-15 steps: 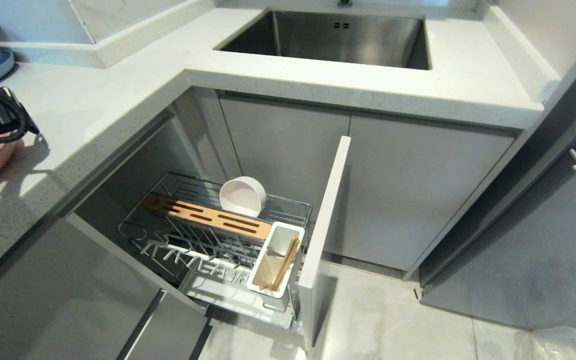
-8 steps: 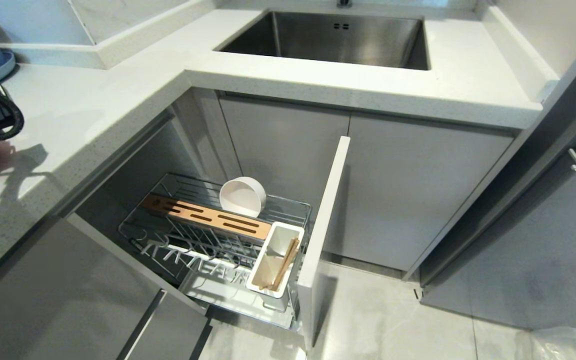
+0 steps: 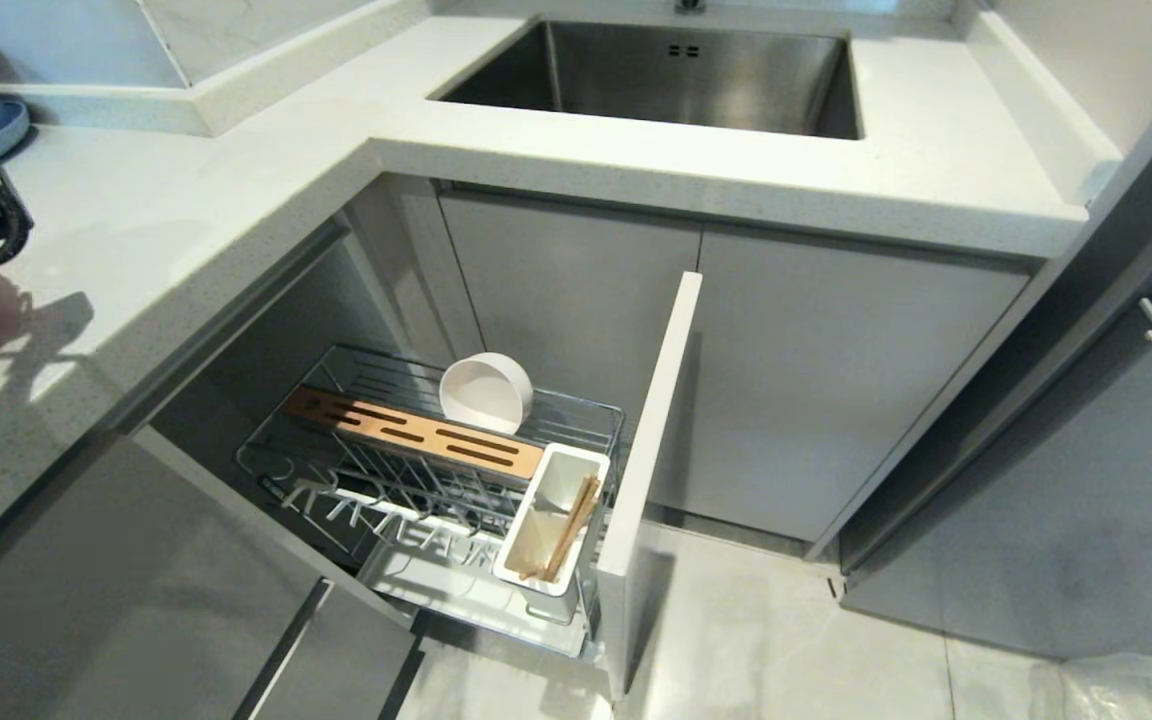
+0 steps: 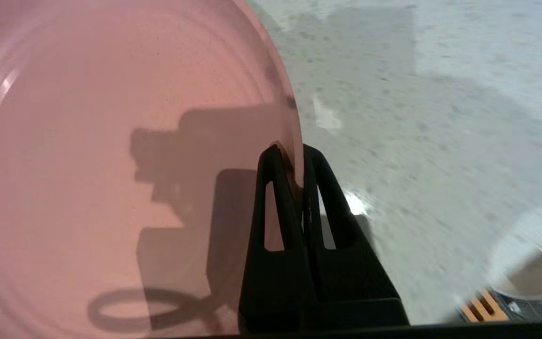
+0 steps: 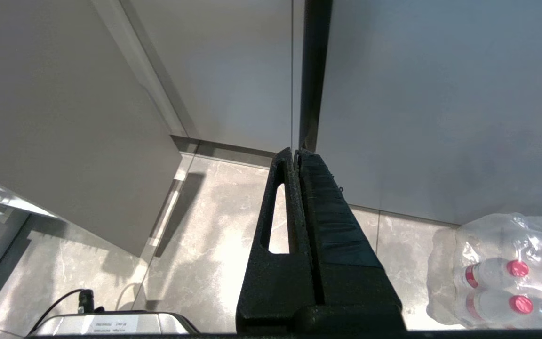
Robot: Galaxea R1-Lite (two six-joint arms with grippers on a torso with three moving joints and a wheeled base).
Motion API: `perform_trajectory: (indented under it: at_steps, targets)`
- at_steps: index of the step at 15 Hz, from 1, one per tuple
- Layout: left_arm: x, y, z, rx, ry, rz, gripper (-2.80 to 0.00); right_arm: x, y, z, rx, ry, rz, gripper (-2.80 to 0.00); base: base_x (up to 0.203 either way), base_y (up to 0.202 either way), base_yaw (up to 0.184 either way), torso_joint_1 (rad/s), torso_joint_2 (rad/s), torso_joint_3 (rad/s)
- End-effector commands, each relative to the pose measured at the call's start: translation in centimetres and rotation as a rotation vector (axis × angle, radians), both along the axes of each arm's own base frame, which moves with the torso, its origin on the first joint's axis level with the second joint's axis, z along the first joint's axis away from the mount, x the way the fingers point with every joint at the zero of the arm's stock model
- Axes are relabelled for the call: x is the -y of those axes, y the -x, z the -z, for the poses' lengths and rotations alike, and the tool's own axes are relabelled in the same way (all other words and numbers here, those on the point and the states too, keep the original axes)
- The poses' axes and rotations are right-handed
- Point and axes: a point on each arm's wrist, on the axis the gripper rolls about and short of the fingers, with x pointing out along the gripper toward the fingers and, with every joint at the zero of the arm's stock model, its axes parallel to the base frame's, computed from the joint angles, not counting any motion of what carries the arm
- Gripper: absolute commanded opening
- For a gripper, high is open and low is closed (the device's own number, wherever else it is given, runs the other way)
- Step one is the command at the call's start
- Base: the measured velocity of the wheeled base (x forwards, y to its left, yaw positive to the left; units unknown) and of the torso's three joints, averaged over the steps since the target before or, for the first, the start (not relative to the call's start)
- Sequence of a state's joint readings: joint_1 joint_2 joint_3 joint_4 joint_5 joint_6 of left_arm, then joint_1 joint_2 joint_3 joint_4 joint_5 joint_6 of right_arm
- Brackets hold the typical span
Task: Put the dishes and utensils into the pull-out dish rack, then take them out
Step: Pick up the plate and place it in the cupboard
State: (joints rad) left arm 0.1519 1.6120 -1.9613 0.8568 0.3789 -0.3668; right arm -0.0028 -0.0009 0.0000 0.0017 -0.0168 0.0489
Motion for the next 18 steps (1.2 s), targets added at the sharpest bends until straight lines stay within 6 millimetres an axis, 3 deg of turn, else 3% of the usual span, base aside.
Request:
perform_trajectory:
  at_steps: [1, 5, 10, 14, 18]
  targets:
    - [1.0, 2.4, -1.4, 0.054, -0.017, 0.028, -2.80, 0.0, 0.0, 0.0, -0.002, 0.000, 0.000, -2.80, 0.000, 0.000, 0.000, 0.000, 0.00, 0.000]
    - [3.5, 7.9, -4.0, 0.160, -0.096, 0.157, -2.80, 0.0, 0.0, 0.0, -0.002, 0.000, 0.000, -2.80, 0.000, 0.000, 0.000, 0.000, 0.00, 0.000]
    - [5.6, 12.5, -5.7, 0.310, -0.083, 0.272, -2.80, 0.0, 0.0, 0.0, -0.002, 0.000, 0.000, -2.80, 0.000, 0.000, 0.000, 0.000, 0.00, 0.000]
    - [6.9, 14.3, -5.7, 0.360, 0.030, 0.302, -2.80, 0.0, 0.0, 0.0, -0.002, 0.000, 0.000, -2.80, 0.000, 0.000, 0.000, 0.000, 0.00, 0.000]
    - [8.8, 14.1, -6.3, 0.489, 0.293, 0.378, -2.80, 0.0, 0.0, 0.0, -0.002, 0.000, 0.000, -2.80, 0.000, 0.000, 0.000, 0.000, 0.00, 0.000]
